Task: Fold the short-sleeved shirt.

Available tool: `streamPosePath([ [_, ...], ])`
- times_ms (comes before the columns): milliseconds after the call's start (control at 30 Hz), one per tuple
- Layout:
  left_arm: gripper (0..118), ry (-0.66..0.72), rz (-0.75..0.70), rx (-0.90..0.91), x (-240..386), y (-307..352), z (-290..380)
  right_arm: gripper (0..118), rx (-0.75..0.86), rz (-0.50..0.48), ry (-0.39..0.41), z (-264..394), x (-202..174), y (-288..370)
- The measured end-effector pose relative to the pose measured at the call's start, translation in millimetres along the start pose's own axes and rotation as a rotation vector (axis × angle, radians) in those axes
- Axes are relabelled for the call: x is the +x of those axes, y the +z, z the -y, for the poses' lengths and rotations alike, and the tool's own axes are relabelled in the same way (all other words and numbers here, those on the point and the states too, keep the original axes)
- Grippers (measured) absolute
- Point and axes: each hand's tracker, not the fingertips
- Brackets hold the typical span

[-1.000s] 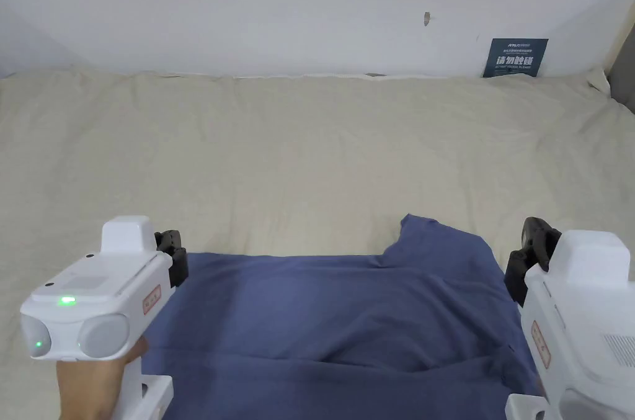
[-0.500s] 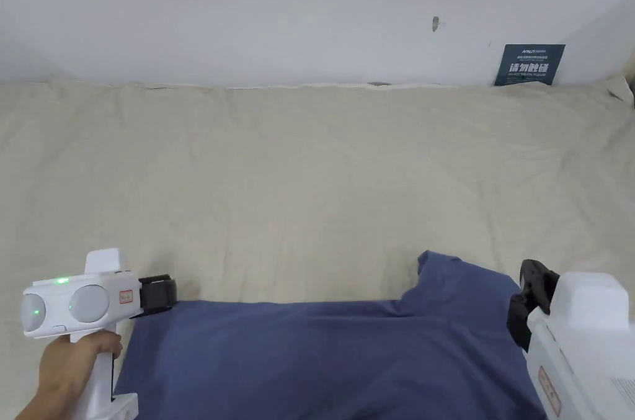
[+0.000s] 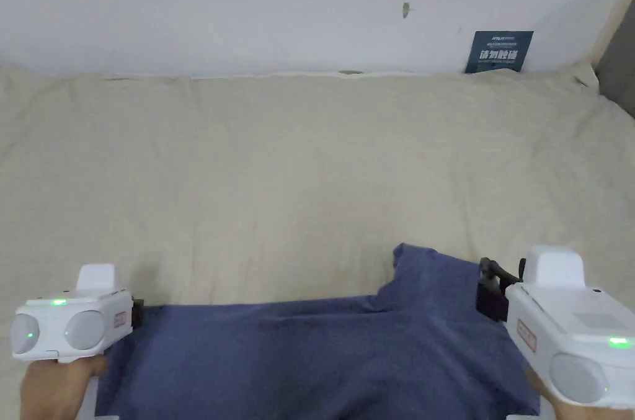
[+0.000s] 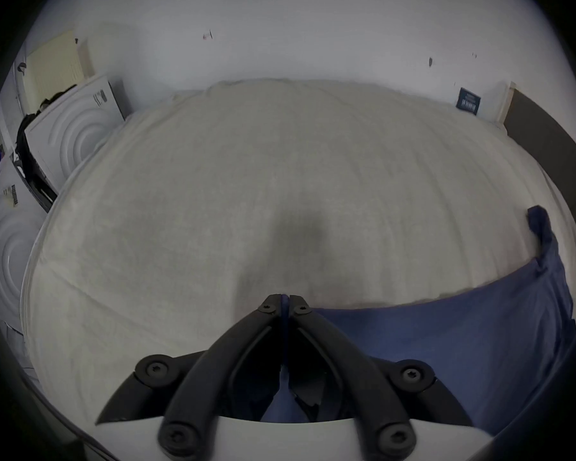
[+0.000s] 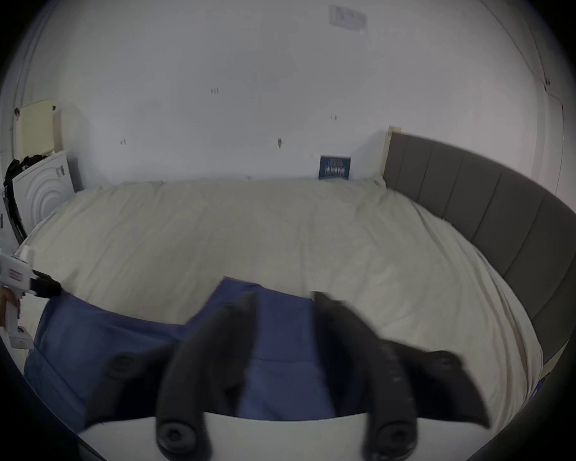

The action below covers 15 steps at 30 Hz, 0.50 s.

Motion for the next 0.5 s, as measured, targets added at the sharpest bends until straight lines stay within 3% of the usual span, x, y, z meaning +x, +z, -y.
streamPosePath([
  [33,3,0.021,0.019,0.025,-1,8,-1,97,-0.036,0.008,0.0,-2,4,-13],
  [67,3,0.037,0.04,0.053,-1,17,-2,103,-0.065,0.015,0.004,-5,9,-31],
  [167,3,0.017,0.072,0.096,1,49,-6,109,-0.157,0.029,-0.024,-7,22,-80],
  [300,3,0.017,0.095,0.126,-3,67,-6,108,-0.323,0.027,-0.078,4,35,-138],
  [367,3,0.011,0.096,0.133,-3,72,-6,105,-0.398,0.025,-0.07,11,36,-157],
  [400,3,0.01,0.098,0.134,-3,74,-6,97,-0.432,0.02,-0.049,14,34,-162],
  [433,3,0.009,0.101,0.132,-4,75,-6,79,-0.45,0.012,-0.035,18,32,-165],
  [467,3,0.006,0.099,0.129,-4,75,-5,68,-0.437,0.0,-0.037,21,29,-162],
  [500,3,0.005,0.096,0.128,-5,76,-3,66,-0.404,0.003,-0.04,21,27,-153],
])
